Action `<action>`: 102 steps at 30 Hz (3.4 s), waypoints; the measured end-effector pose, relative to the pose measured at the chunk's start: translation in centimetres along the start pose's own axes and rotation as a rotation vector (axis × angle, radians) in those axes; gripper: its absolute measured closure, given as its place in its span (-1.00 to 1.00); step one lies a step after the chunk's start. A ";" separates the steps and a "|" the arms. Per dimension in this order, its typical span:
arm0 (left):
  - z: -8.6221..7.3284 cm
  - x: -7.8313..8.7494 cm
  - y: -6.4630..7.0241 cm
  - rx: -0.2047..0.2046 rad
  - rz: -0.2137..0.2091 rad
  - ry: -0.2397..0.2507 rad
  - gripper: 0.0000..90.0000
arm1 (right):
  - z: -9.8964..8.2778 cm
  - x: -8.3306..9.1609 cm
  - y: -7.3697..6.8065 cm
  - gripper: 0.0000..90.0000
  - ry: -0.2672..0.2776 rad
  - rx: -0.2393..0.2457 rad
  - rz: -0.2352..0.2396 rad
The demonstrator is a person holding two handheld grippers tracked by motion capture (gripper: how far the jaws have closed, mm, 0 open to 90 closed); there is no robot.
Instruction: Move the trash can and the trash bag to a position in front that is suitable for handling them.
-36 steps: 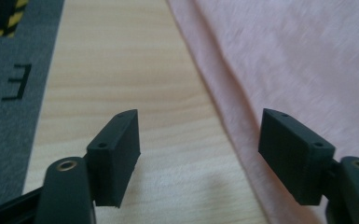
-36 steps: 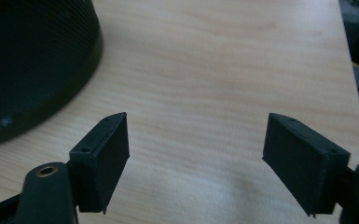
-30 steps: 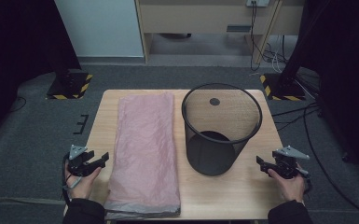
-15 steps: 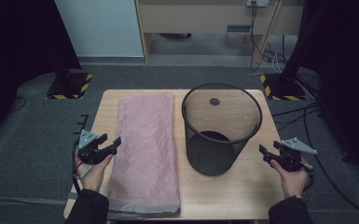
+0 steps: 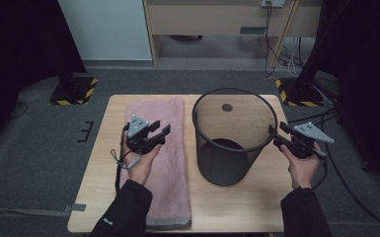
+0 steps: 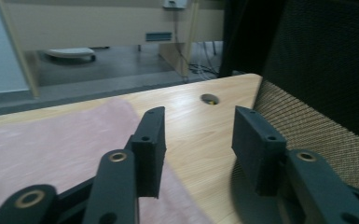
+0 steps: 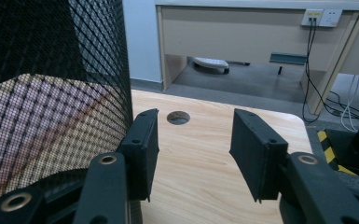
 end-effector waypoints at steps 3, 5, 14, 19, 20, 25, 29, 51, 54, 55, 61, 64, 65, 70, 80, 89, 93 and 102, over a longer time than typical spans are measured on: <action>0.5 -1.8 1.0 0.006 -0.027 -0.007 0.33 | -0.1 -0.8 -0.5 0.12 -0.005 -0.014 0.018; 0.8 -2.6 1.5 0.009 -0.045 -0.007 0.39 | -0.2 -0.9 -0.6 0.16 -0.004 -0.016 0.015; 1.1 -3.6 2.9 -0.025 -0.094 0.005 0.54 | -0.8 -1.1 -1.9 0.32 0.007 -0.006 0.069; 0.5 -2.5 1.8 -0.018 -0.111 -0.004 0.55 | -1.2 -1.2 -3.2 0.33 0.002 -0.019 0.103; 0.3 -2.2 1.7 -0.013 -0.112 -0.005 0.56 | -1.3 -1.2 -3.5 0.34 0.001 -0.025 0.109; -0.1 -1.3 1.1 -0.027 -0.103 -0.012 0.54 | -1.8 -1.3 -4.6 0.32 0.013 -0.023 0.124; -1.7 -1.0 1.0 -0.030 -0.076 -0.075 0.27 | -2.2 -1.2 -4.3 0.08 0.004 -0.029 0.102; -16.0 -0.1 1.2 -0.160 -0.071 -0.500 -0.16 | -6.9 1.1 -1.4 -0.29 -0.107 -0.025 0.064; -16.3 0.0 0.0 -0.155 -0.053 -0.482 -0.16 | -7.2 1.0 -1.3 -0.31 -0.119 -0.018 0.064; -16.4 0.0 -0.3 -0.154 -0.051 -0.479 -0.15 | -7.3 1.0 -1.3 -0.32 -0.127 -0.020 0.065; -16.7 -0.2 -3.1 -0.166 -0.084 -0.466 -0.16 | -7.4 0.9 -1.0 -0.33 -0.127 -0.018 0.060; -16.8 -0.3 -4.6 -0.199 -0.104 -0.473 -0.16 | -7.5 0.9 -0.7 -0.34 -0.143 -0.010 0.051; -16.8 -0.3 -5.1 -0.203 -0.121 -0.472 -0.16 | -7.5 0.9 -0.7 -0.34 -0.143 -0.010 0.051; -17.2 0.5 -6.7 -0.194 -0.140 -0.484 -0.15 | -7.7 0.9 -0.4 -0.35 -0.143 -0.008 0.046; -12.5 1.1 -4.9 -0.079 -0.100 -0.383 -0.24 | -7.5 1.2 -0.3 -0.37 -0.134 -0.015 0.042; -11.7 -3.1 1.4 -0.091 -0.085 -0.430 -0.32 | -7.3 1.4 0.0 -0.42 -0.118 -0.029 0.032; -13.2 -4.3 2.5 -0.106 -0.033 -0.497 -0.23 | -7.3 1.5 0.2 -0.42 -0.119 -0.024 0.027; -14.4 -3.4 1.4 -0.158 -0.095 -0.536 0.34 | -7.5 1.4 0.2 -0.41 -0.135 -0.027 0.032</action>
Point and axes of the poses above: each handheld gripper's, and its own axes: x roughly backward along the jaws, z roughly out of its top, y roughly to its right, the point moved 4 cm from there along -x, roughly forward along the jaws, and after that the axes turned 15 degrees about -x, right-handed, at the moved point
